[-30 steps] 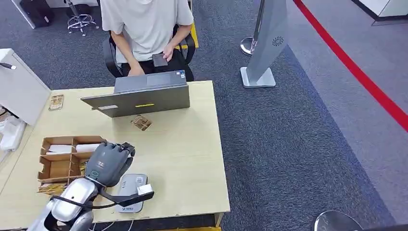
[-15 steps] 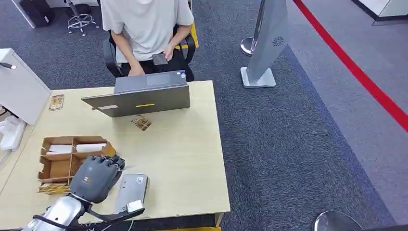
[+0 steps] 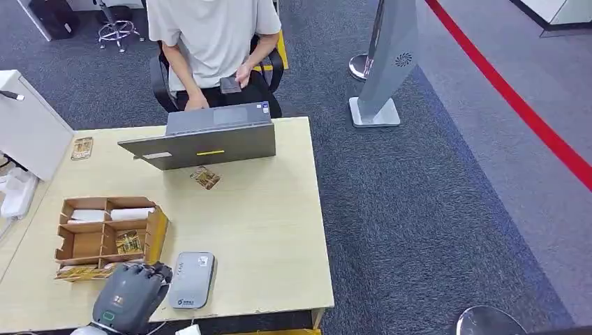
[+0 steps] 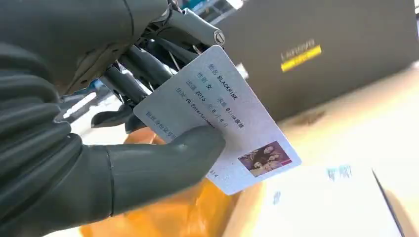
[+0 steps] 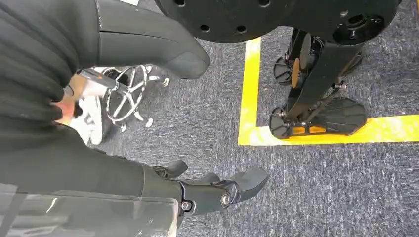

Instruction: Pass the card to the sensor for recognition and then transmit it.

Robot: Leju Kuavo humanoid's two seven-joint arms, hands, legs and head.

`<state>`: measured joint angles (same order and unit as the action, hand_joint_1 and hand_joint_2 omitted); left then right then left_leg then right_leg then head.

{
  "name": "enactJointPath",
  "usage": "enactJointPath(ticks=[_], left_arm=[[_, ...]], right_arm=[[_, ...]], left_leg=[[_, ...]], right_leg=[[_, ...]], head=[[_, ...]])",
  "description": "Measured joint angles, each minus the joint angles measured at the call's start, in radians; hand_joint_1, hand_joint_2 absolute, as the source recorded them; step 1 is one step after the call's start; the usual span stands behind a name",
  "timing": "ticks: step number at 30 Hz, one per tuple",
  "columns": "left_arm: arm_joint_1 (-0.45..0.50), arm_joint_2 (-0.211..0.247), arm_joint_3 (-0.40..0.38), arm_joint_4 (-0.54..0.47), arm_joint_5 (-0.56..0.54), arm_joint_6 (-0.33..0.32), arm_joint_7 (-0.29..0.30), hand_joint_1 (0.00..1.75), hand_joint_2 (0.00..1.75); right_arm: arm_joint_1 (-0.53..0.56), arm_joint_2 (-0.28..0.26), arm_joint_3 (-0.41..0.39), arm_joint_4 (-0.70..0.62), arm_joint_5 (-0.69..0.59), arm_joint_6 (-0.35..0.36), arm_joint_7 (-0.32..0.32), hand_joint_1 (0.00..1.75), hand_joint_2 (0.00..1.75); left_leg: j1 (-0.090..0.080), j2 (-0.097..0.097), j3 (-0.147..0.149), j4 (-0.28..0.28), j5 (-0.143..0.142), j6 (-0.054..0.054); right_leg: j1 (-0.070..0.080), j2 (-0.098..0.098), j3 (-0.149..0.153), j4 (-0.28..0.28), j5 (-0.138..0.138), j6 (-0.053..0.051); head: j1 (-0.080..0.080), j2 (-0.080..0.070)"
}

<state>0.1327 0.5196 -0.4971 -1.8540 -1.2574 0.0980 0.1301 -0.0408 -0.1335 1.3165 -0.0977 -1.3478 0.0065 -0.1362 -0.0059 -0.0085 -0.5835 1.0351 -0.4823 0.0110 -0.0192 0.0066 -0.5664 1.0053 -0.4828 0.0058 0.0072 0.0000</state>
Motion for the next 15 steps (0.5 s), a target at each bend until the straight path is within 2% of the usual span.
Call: enactJointPath(ticks=[8, 15], left_arm=[[0.049, -0.009, 0.003, 0.017, 0.042, -0.009, 0.043, 1.75, 1.75], [0.056, -0.017, 0.003, 0.045, 0.045, -0.009, 0.046, 1.75, 1.75]], right_arm=[[-0.001, 0.000, 0.000, 0.000, 0.002, 0.001, 0.000, 0.00, 1.75], [-0.001, 0.000, 0.000, 0.000, 0.002, 0.001, 0.000, 0.00, 1.75]], left_leg=[[0.000, 0.000, 0.000, 0.000, 0.000, 0.000], [0.000, 0.000, 0.000, 0.000, 0.000, 0.000]], right_leg=[[0.000, 0.000, 0.000, 0.000, 0.000, 0.000], [0.000, 0.000, 0.000, 0.000, 0.000, 0.000]], head=[[0.000, 0.000], [0.000, 0.000]])
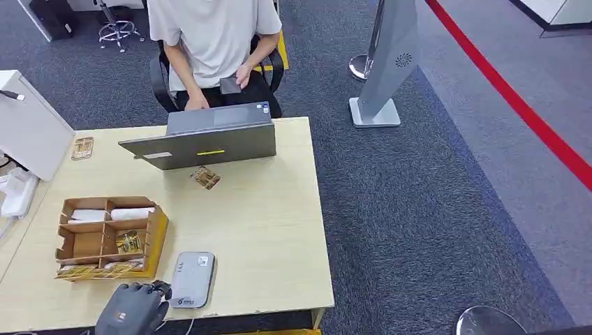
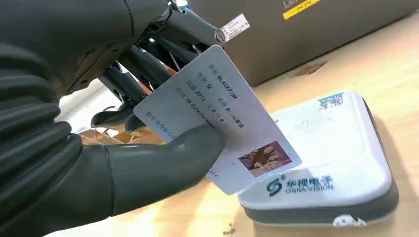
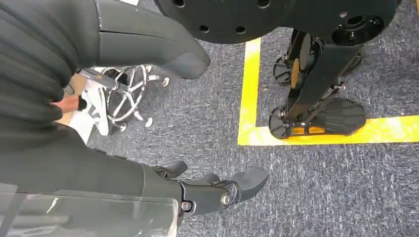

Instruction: Pass the card to the sensor for recognition and then transmit it.

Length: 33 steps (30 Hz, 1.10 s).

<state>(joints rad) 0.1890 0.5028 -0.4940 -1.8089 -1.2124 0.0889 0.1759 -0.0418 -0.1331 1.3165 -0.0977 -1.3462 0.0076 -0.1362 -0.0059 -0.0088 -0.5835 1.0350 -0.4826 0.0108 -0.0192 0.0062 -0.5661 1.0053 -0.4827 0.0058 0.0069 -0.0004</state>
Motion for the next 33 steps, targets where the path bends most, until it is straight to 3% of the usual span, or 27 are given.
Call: enactJointPath(ticks=[13, 33], left_arm=[[-0.005, -0.014, 0.000, 0.022, 0.006, 0.009, 0.028, 1.75, 1.75], [-0.016, -0.013, 0.048, 0.023, -0.005, 0.016, 0.019, 1.75, 1.75]], right_arm=[[-0.001, 0.000, 0.002, 0.000, 0.001, 0.000, 0.003, 0.00, 1.75], [0.000, 0.000, 0.007, 0.000, 0.000, 0.000, 0.004, 0.00, 1.75]], left_leg=[[0.000, 0.000, 0.001, 0.000, 0.000, 0.000], [0.000, 0.000, 0.000, 0.000, 0.000, 0.000]], right_leg=[[0.000, 0.000, 0.001, 0.000, 0.000, 0.000], [0.000, 0.000, 0.000, 0.000, 0.000, 0.000]], head=[[0.000, 0.000], [0.000, 0.000]])
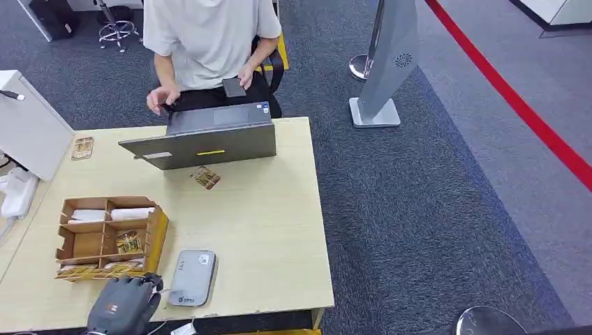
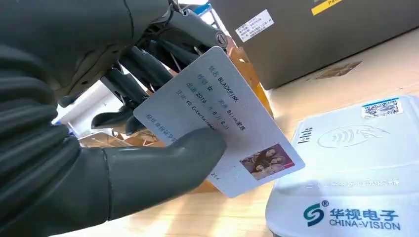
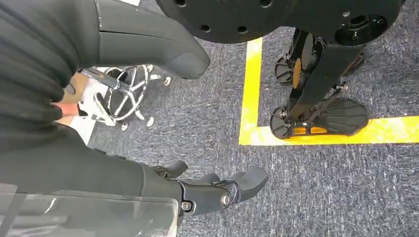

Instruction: Pass the card to the sensor for recognition and then transmit it.

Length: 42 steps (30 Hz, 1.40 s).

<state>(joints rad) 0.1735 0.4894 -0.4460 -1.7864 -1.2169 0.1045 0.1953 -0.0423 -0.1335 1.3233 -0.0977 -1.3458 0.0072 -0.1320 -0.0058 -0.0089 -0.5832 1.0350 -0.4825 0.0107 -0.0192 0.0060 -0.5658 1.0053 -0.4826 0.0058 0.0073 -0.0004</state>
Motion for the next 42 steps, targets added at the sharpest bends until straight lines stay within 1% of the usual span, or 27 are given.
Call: enactJointPath(ticks=[9, 13, 15, 18, 21, 23, 25, 28, 34, 42], left_arm=[[0.000, 0.000, 0.001, 0.000, 0.000, 0.000, 0.000, 1.75, 1.75], [-0.014, 0.001, 0.015, -0.008, -0.016, 0.013, -0.008, 1.75, 1.75], [-0.052, 0.002, 0.042, -0.019, -0.016, 0.015, -0.026, 1.75, 1.75], [-0.149, 0.002, 0.091, -0.021, -0.023, 0.013, -0.060, 1.75, 1.75], [-0.234, 0.000, 0.122, -0.018, -0.061, 0.018, -0.091, 1.75, 1.75], [-0.268, -0.002, 0.140, -0.014, -0.099, 0.039, -0.110, 1.75, 1.75], [-0.305, -0.010, 0.144, -0.001, -0.139, 0.046, -0.115, 1.75, 1.75], [-0.336, -0.021, 0.147, 0.015, -0.156, 0.046, -0.115, 1.75, 1.75], [-0.354, -0.034, 0.147, 0.032, -0.161, 0.046, -0.114, 1.75, 1.75], [-0.355, -0.040, 0.147, 0.041, -0.161, 0.046, -0.114, 1.75, 1.75]], right_arm=[[0.000, 0.000, 0.000, 0.000, 0.000, 0.000, 0.000, 0.00, 1.75], [0.000, 0.000, 0.001, 0.000, 0.000, 0.000, -0.001, 0.00, 1.75], [0.000, 0.000, 0.002, 0.000, 0.000, 0.000, -0.005, 0.00, 1.75], [-0.003, 0.000, 0.004, 0.000, 0.005, 0.000, -0.010, 0.00, 1.75], [-0.006, 0.001, 0.009, 0.000, 0.015, -0.001, -0.009, 0.00, 1.75], [-0.006, 0.003, 0.015, -0.001, 0.023, -0.001, -0.002, 0.00, 1.75], [-0.006, 0.005, 0.022, -0.001, 0.023, 0.000, 0.000, 0.00, 1.75], [-0.010, 0.011, 0.027, -0.001, 0.023, -0.001, 0.001, 0.00, 1.75], [-0.010, 0.015, 0.030, -0.001, 0.023, -0.001, 0.002, 0.00, 1.75], [-0.010, 0.016, 0.034, -0.001, 0.023, -0.001, 0.002, 0.00, 1.75]], left_leg=[[0.000, 0.000, 0.000, 0.000, 0.000, 0.000], [0.000, 0.000, 0.000, 0.000, 0.000, 0.000], [0.000, -0.002, 0.000, 0.000, 0.001, 0.000], [0.000, -0.002, 0.000, 0.000, 0.002, 0.000], [0.000, -0.002, 0.000, 0.000, 0.002, 0.000], [0.000, -0.001, 0.001, 0.000, 0.002, 0.000], [0.000, -0.002, 0.000, 0.000, 0.003, 0.001], [0.000, -0.002, 0.000, 0.000, 0.003, 0.001], [0.000, -0.002, -0.001, 0.000, 0.003, 0.001], [0.000, -0.001, -0.001, 0.000, 0.003, 0.000]], right_leg=[[0.000, 0.000, 0.000, 0.000, 0.000, 0.000], [0.000, 0.000, -0.001, 0.000, 0.000, 0.000], [0.000, -0.002, -0.001, 0.000, 0.000, 0.000], [0.000, -0.002, 0.000, 0.000, 0.001, -0.001], [0.000, -0.002, 0.001, 0.001, 0.002, -0.001], [0.000, -0.001, 0.000, 0.000, 0.002, -0.001], [0.000, -0.001, 0.000, 0.000, 0.002, 0.000], [0.000, -0.001, 0.000, 0.000, 0.002, 0.000], [0.000, 0.000, -0.001, 0.000, 0.002, 0.000], [0.000, 0.000, -0.001, 0.000, 0.002, 0.000]], head=[[0.000, 0.000], [0.000, 0.000], [0.000, 0.000], [0.000, 0.000], [0.000, 0.000], [0.000, 0.000], [0.000, 0.000], [0.000, 0.000], [0.000, 0.000], [0.000, 0.000]])
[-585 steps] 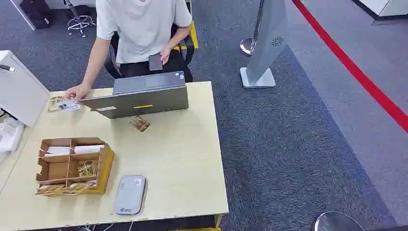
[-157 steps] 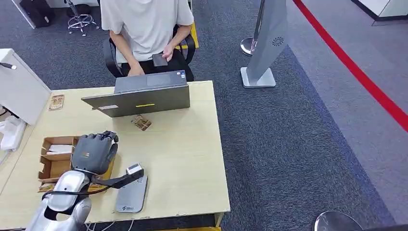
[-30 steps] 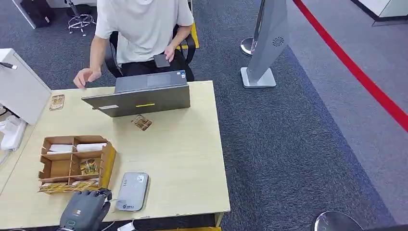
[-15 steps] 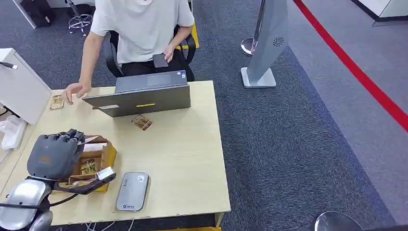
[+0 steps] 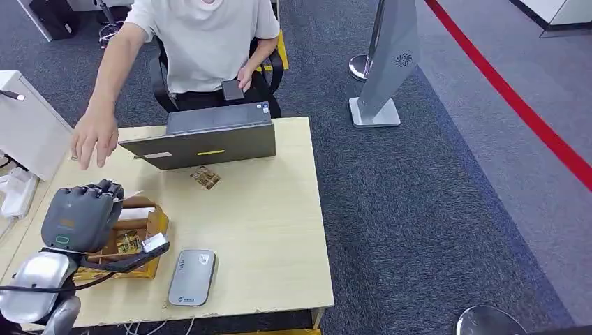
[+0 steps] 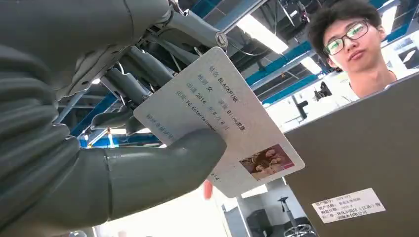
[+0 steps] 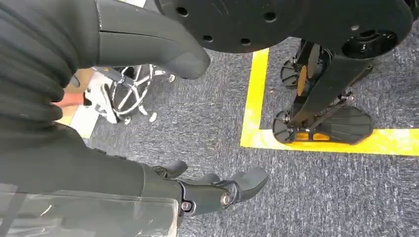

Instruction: Pass the card to the sensor for recognition and then transmit it.

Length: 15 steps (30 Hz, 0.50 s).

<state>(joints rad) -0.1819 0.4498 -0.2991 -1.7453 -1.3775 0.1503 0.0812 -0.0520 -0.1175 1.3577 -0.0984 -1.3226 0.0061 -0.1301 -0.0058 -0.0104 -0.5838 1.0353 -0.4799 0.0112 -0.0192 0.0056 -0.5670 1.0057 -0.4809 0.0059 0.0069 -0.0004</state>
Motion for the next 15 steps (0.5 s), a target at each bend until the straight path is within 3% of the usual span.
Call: enactJointPath(ticks=[10, 15], left_arm=[[0.000, -0.002, 0.002, 0.010, -0.023, 0.018, 0.021, 1.75, 1.75], [-0.069, 0.001, 0.056, 0.122, -0.108, 0.131, 0.057, 1.75, 1.75]], right_arm=[[0.000, 0.001, 0.003, 0.000, 0.002, 0.001, 0.000, 0.00, 1.75], [-0.002, 0.001, 0.021, 0.000, 0.032, -0.005, 0.009, 0.00, 1.75]], left_leg=[[0.000, 0.000, 0.000, 0.000, 0.000, 0.000], [0.000, 0.000, 0.000, 0.000, 0.000, 0.000]], right_leg=[[0.000, 0.000, 0.000, 0.000, 0.000, 0.000], [0.000, 0.000, 0.000, 0.000, 0.000, 0.000]], head=[[0.000, 0.000], [0.000, 0.000]])
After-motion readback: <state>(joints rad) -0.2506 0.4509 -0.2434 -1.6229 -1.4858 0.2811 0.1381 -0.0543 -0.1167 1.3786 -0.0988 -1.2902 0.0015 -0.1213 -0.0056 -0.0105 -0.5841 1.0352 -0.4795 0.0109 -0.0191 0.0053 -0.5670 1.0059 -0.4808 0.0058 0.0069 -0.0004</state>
